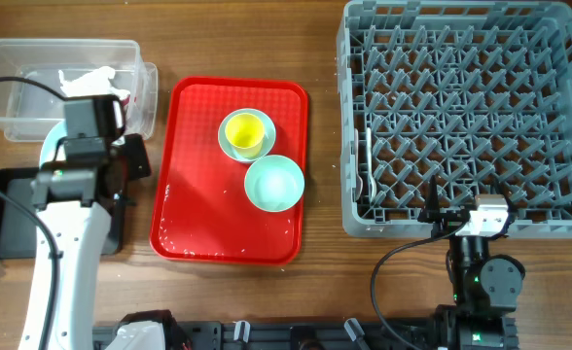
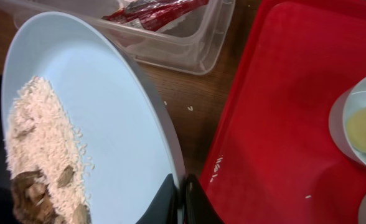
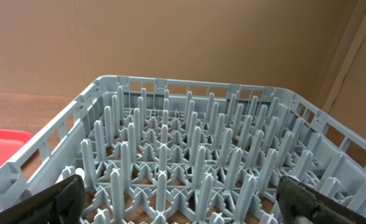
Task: Sort waste into correct bins and load items into the dishwasher rack
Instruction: 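Tilt the plate over the black tray to dump the food scraps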
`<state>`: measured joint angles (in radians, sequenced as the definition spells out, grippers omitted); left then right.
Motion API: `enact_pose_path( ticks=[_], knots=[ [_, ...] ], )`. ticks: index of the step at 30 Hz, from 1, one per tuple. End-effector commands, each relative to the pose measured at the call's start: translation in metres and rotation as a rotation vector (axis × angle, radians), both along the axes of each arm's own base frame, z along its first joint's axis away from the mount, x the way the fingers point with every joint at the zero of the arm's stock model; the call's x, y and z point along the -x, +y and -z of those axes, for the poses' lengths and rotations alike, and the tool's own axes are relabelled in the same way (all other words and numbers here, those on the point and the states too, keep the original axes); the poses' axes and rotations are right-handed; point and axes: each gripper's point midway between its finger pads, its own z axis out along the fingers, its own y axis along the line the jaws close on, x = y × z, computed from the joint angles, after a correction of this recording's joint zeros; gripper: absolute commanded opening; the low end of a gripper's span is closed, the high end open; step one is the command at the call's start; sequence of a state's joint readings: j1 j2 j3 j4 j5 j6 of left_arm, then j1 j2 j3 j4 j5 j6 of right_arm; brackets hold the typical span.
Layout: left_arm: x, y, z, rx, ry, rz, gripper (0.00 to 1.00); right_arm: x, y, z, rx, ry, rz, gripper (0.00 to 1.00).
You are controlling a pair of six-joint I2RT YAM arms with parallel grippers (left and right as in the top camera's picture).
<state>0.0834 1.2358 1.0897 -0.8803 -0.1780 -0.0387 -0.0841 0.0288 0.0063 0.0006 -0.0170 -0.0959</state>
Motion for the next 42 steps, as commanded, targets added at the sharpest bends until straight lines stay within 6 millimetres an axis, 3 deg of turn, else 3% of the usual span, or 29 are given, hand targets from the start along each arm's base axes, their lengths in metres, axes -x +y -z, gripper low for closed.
enact_pose_path(
  ticks=[1,5,14,20,34,42],
  knots=[
    [-0.004,0.009,-0.010,0.112,-0.050,0.050,0.04,0.000,-0.004,-0.001,0.010,-0.005,0.021,1.00],
    [-0.001,0.022,-0.016,0.269,-0.116,0.074,0.04,0.000,-0.004,-0.001,0.010,-0.005,0.022,1.00],
    [0.000,0.044,-0.036,0.430,-0.281,0.124,0.04,0.000,-0.004,-0.001,0.010,-0.006,0.021,1.00],
    [0.001,0.058,-0.037,0.572,-0.358,0.124,0.04,0.000,-0.004,-0.001,0.010,-0.006,0.022,1.00],
    [0.027,0.093,-0.085,0.824,-0.711,0.166,0.04,0.000,-0.004,-0.001,0.010,-0.006,0.021,1.00],
    [0.058,0.108,-0.052,0.985,-0.905,0.116,0.04,0.000,-0.004,-0.001,0.010,-0.006,0.021,1.00]
  ],
)
